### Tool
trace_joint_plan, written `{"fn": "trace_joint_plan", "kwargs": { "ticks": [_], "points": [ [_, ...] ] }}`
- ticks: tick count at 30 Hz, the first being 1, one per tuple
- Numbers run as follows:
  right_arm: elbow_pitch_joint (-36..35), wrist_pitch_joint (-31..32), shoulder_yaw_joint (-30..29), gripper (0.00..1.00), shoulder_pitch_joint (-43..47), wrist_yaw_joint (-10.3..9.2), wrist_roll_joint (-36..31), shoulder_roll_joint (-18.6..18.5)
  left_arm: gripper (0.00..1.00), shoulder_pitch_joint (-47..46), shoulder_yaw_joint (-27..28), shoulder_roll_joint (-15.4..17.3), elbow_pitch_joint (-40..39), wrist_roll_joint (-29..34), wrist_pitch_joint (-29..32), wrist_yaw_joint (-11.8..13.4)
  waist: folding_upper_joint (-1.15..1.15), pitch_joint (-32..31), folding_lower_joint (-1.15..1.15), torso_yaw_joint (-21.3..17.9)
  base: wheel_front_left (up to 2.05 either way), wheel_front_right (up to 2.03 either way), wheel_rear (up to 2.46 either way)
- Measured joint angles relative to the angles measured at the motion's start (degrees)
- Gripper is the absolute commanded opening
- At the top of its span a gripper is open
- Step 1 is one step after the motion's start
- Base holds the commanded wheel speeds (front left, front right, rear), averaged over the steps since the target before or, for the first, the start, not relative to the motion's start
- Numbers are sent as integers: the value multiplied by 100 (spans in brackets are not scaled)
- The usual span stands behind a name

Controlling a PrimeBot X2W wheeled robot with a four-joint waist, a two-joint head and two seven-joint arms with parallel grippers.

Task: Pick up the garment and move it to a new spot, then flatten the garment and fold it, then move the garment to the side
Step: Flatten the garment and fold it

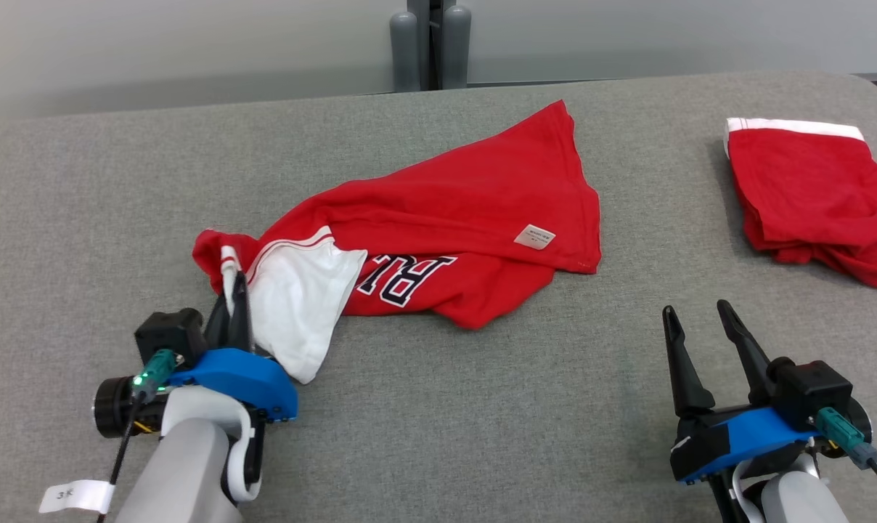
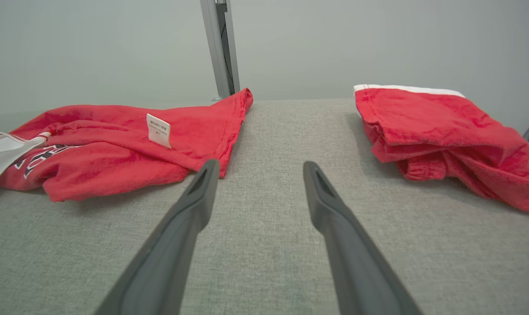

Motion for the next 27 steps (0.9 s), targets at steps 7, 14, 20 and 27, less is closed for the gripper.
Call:
{"fn": "trace_joint_plan", "kwargs": {
  "ticks": [7, 14, 20, 27],
  "points": [
    [-4, 27, 54, 100, -23, 0, 0, 0, 0, -95, 361, 208, 400, -359, 47, -79, 0, 30, 0, 92, 0, 0, 0],
    [-7, 35, 1, 100, -37, 0, -16, 0, 100, -192, 470, 359, 726, -450, -93, -147, 0, 17, 0, 161, 0, 0, 0],
    [46, 65, -69, 100, -35, 0, -60, 0, 100, -222, 492, 400, 709, -393, -300, -193, 0, -79, -1, 255, 0, 0, 0],
    [214, 127, -289, 100, -174, 0, -271, 0, 100, 12, 425, 303, 333, -244, -378, -255, 0, -220, -1, 464, 0, 0, 0]
  ]
}}
